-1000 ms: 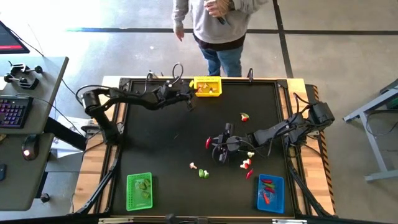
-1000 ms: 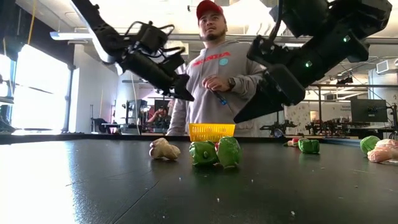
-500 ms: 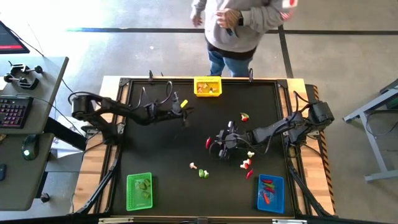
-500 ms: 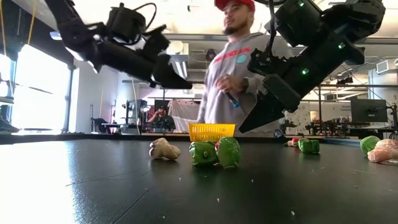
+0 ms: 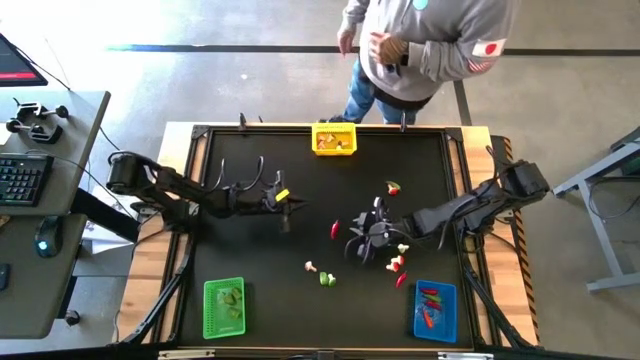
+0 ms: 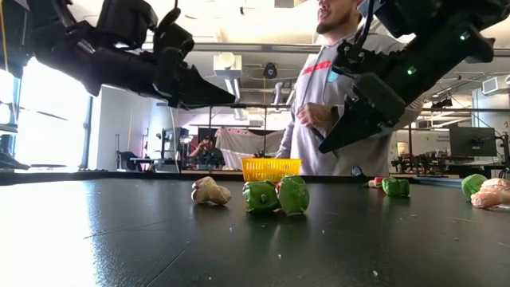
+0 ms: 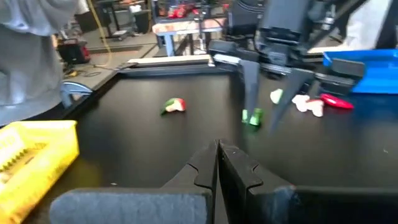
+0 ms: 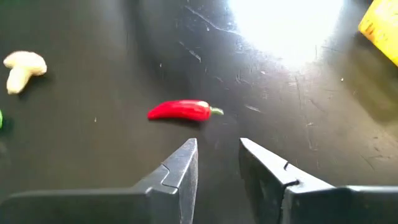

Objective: Sort produce into baskets
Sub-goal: Put the top right brown mushroom into the yellow bin

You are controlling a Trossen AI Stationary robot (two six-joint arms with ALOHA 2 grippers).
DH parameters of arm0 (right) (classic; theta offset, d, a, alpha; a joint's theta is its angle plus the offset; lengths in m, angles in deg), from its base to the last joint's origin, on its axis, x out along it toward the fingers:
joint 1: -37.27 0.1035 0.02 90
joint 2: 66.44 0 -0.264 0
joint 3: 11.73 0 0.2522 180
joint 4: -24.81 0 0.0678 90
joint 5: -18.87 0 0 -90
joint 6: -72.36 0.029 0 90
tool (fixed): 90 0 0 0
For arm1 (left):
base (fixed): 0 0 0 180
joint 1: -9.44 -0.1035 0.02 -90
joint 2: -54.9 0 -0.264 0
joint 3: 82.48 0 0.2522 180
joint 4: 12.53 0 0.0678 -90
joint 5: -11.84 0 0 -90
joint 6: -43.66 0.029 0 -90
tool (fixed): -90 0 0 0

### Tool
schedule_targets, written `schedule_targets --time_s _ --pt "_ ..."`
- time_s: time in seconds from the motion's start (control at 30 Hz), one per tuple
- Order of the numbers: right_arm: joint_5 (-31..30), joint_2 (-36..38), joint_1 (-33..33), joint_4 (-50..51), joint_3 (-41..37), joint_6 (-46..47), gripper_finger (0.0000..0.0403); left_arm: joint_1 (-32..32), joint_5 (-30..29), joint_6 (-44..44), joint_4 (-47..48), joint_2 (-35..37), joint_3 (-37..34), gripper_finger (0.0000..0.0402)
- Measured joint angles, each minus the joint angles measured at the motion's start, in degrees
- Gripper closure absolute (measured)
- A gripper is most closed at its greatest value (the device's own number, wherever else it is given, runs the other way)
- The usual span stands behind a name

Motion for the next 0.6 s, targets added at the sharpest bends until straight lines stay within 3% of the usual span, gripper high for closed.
schedule_targets --time_s 0.17,0.37,0.6 --pt "0.1 1.6 -0.3 3.2 0.0 0.0 0.0255 0.6 0.0 3.9 -0.4 0.5 0.7 0.0401" --pt "0.1 5.8 -2.0 12.4 2.2 6.3 0.019 0.1 0.0 3.9 -0.1 1.4 1.6 0.0401" --pt "0.0 8.1 -4.7 27.5 7.3 12.2 0.0174 -3.6 0.6 0.1 1.0 1.4 1.6 0.0401"
